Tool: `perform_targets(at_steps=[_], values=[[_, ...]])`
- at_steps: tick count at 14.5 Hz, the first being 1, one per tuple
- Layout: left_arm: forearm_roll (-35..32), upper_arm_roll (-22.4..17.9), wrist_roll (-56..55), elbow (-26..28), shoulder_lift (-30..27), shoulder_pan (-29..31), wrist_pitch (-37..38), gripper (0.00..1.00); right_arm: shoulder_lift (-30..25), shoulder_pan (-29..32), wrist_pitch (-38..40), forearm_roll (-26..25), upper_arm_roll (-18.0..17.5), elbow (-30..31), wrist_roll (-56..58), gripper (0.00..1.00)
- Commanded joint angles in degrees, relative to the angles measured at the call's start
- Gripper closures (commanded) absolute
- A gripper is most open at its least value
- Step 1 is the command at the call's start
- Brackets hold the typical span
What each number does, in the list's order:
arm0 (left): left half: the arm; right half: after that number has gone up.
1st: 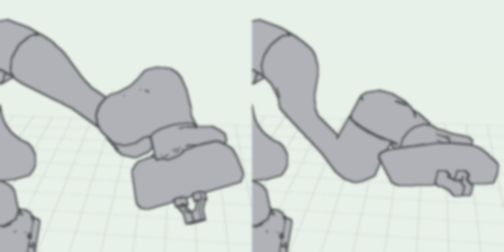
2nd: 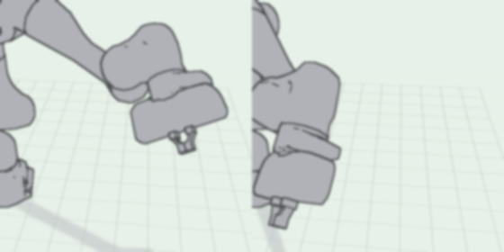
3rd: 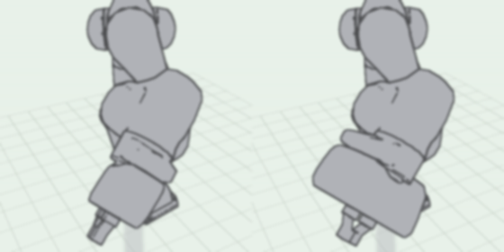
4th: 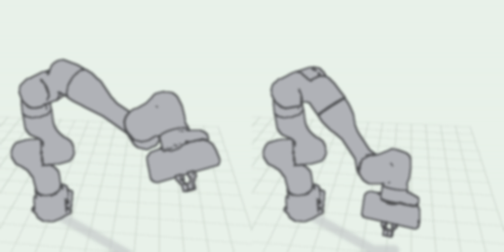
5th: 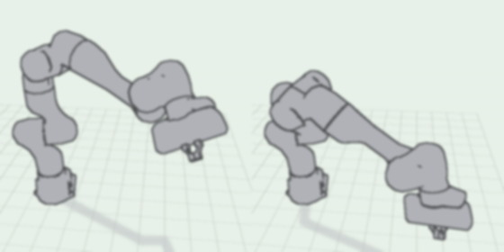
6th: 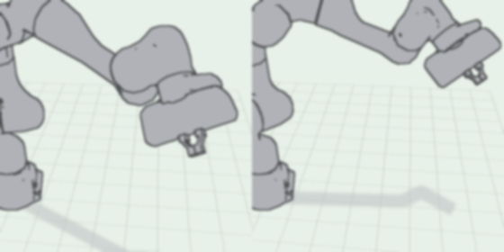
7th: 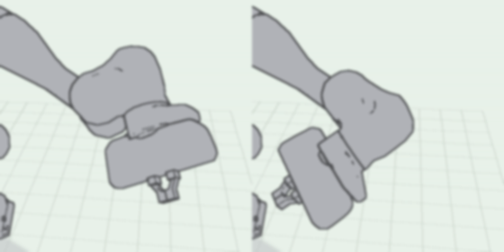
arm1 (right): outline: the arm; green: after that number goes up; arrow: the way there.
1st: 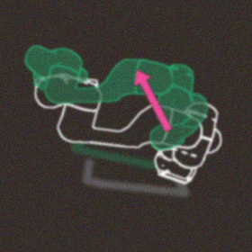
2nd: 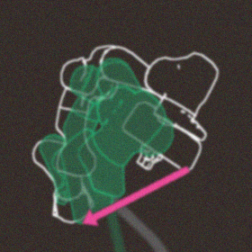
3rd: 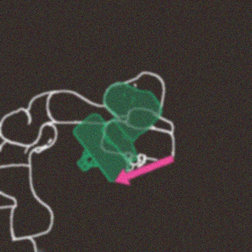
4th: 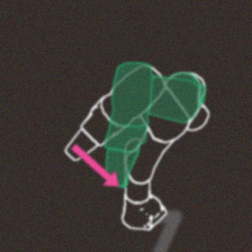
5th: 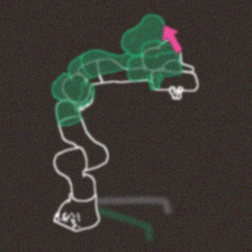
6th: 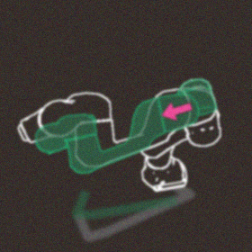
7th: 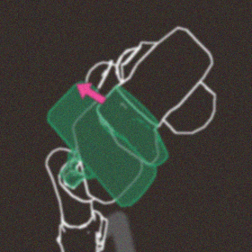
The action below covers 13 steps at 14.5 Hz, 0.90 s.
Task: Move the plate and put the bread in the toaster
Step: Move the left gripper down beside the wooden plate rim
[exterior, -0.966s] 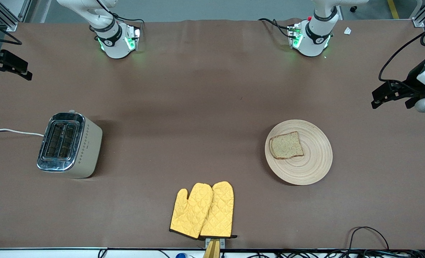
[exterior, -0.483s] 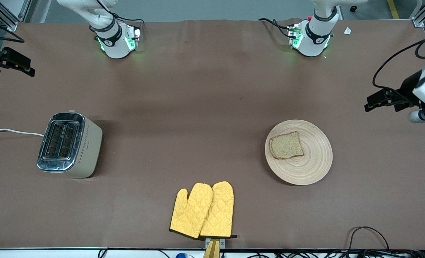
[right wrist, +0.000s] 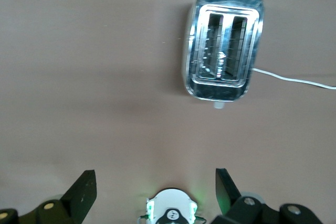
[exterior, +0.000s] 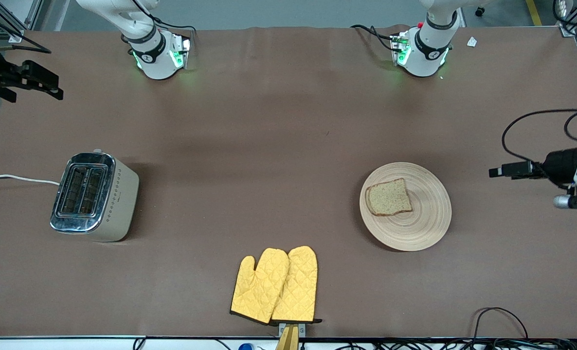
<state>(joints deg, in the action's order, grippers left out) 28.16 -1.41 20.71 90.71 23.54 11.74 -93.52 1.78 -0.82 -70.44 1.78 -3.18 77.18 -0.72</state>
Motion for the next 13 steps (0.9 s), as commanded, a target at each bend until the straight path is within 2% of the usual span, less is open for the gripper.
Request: perform_targets(at_steps=[1,5,11,13], values=[[5.66,0.27,10.28,-1.85,8.08,2.06,-2.18,0.00,-0.29,0.73,-0.14,2.88,0.46,0.52,-0.60,0.00],[11.81,0.27,18.91,-2.02,16.70,3.29,-5.08,0.00,-0.37,-0.06,-0.05,0.34,0.28,0.60,-3.06,0.00],[14.46,0.96,23.68,-2.29,21.11,2.24,-6.32,0.00,-0.29,-0.14,-0.49,-4.84,0.11,0.52,-2.70,0.00],[15.95,1.58,23.94,-2.55,22.25,2.24,-7.02,0.00,-0.20,0.47,-3.02,-5.39,0.19,0.52,-2.44,0.00]])
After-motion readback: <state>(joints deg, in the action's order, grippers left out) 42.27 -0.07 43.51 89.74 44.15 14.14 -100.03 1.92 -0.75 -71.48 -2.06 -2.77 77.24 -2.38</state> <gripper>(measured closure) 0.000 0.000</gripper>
